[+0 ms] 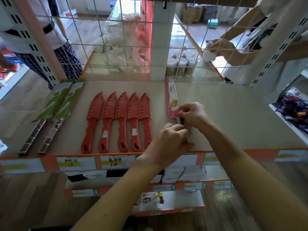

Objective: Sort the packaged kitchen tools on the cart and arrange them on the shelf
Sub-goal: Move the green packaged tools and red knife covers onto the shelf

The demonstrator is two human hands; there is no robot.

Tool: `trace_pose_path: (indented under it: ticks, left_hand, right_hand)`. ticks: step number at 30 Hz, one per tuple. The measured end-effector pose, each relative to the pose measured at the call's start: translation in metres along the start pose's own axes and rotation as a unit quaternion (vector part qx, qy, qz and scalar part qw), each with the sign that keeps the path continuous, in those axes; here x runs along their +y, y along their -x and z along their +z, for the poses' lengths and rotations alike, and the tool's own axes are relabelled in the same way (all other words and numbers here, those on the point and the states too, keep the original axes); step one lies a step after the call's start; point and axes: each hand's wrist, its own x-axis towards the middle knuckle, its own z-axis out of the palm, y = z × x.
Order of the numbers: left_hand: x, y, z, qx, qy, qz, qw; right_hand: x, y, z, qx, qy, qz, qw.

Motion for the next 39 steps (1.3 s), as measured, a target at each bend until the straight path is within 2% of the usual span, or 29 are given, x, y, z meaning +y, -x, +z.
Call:
trace_pose_path:
  ticks: [6, 9, 17, 23, 27, 32, 36, 39]
  left_hand:
    - [-0.001, 0.009, -0.006, -0.030, -0.007, 0.003, 1.000]
    - [-0.001, 0.019, -0.017, -0.026, -0.010, -0.034, 0.999]
    - [0.002, 0.044, -0.048, -0.011, -0.145, -0.140, 0.979]
    - [0.007, 0.099, -0.067, 0.010, -0.166, -0.168, 0.972]
    - [0.010, 0.149, -0.075, 0.023, -0.183, -0.167, 0.969]
    - [0.010, 0.203, -0.071, 0.000, -0.196, -0.189, 0.962]
    - [0.008, 0.234, -0.061, -0.070, -0.203, -0.226, 0.950]
    - [0.000, 0.256, -0.048, -0.085, -0.201, -0.251, 0.943]
  right_hand:
    - [-0.002, 0.013, 0.000, 0.012, -0.002, 0.005, 1.000]
    - [-0.003, 0.022, -0.001, 0.030, 0.013, -0.004, 0.999]
    - [-0.017, 0.068, 0.010, 0.068, 0.075, -0.089, 0.991]
    - [-0.041, 0.116, 0.025, 0.070, 0.128, -0.113, 0.983]
    - [-0.051, 0.165, 0.044, 0.069, 0.104, -0.124, 0.984]
    - [-0.047, 0.229, 0.083, 0.055, 0.110, -0.104, 0.987]
    - [-0.034, 0.270, 0.111, -0.001, 0.123, -0.063, 0.990]
    - [-0.021, 0.294, 0.130, -0.033, 0.127, -0.024, 0.991]
